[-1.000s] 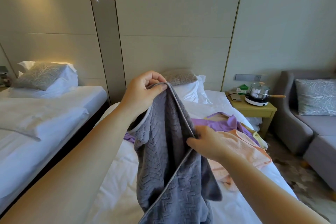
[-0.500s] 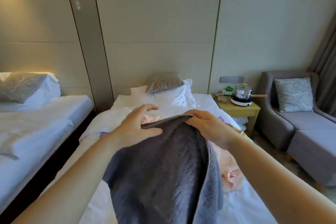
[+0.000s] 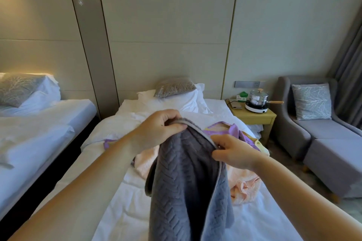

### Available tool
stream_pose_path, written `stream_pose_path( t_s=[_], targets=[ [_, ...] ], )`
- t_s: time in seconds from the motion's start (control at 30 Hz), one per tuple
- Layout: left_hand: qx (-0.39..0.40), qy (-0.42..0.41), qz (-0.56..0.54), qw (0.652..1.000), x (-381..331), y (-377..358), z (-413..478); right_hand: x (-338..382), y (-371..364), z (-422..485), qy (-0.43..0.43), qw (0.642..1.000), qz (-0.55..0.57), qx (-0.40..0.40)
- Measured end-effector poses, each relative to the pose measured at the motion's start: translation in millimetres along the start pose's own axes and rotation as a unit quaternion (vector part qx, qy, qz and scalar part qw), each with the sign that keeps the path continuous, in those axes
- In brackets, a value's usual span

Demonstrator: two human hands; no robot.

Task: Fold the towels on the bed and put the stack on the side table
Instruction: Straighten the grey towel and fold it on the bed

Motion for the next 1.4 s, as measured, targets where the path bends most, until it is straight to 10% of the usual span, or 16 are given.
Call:
stream_pose_path(
  t_s=[0.1, 0.37, 0.53, 0.67, 0.93, 1.07, 1.4],
  targets=[
    [-0.055, 0.012, -0.09, 0.994, -5.0, 33.6, -1.8, -22.8, 3.7, -3.5, -0.045, 0.994, -0.093, -0.027],
    [-0.049, 0.164, 0.09, 0.981, 53.7, 50.7, -9.4, 4.7, 34.1, 2.3, 0.021, 0.967, 0.212, -0.137],
    [0.1, 0.136, 0.074, 0.983, 55.3, -27.2, -10.5, 45.8, 19.5, 14.3, 0.094, 0.973, 0.193, -0.081],
    [0.084, 0.136, -0.1, 0.982, 40.9, -50.7, -4.6, 58.6, 13.4, 14.1, 0.133, 0.977, 0.162, -0.047],
    [0.083, 0.115, -0.046, 0.989, 38.3, -54.6, 8.7, 46.5, 22.5, 7.4, 0.135, 0.977, 0.164, -0.035],
    [0.011, 0.058, 0.002, 0.998, 24.3, -40.5, 14.5, 30.8, 29.9, 7.6, 0.121, 0.978, 0.122, -0.116],
    [-0.194, 0.147, -0.279, 0.929, 44.4, 29.5, 6.6, -45.4, 33.6, 6.3, -0.012, 0.979, 0.045, -0.196]
  ],
)
Point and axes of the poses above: each hand's wrist, its own z-axis towards the middle knuckle, its own y-axis out of the back of the hand, x = y × z, the point moved 8 cm from there along z, towards the middle knuckle, and after that the axes turned 2 degrees about y, right-handed, at the moved point
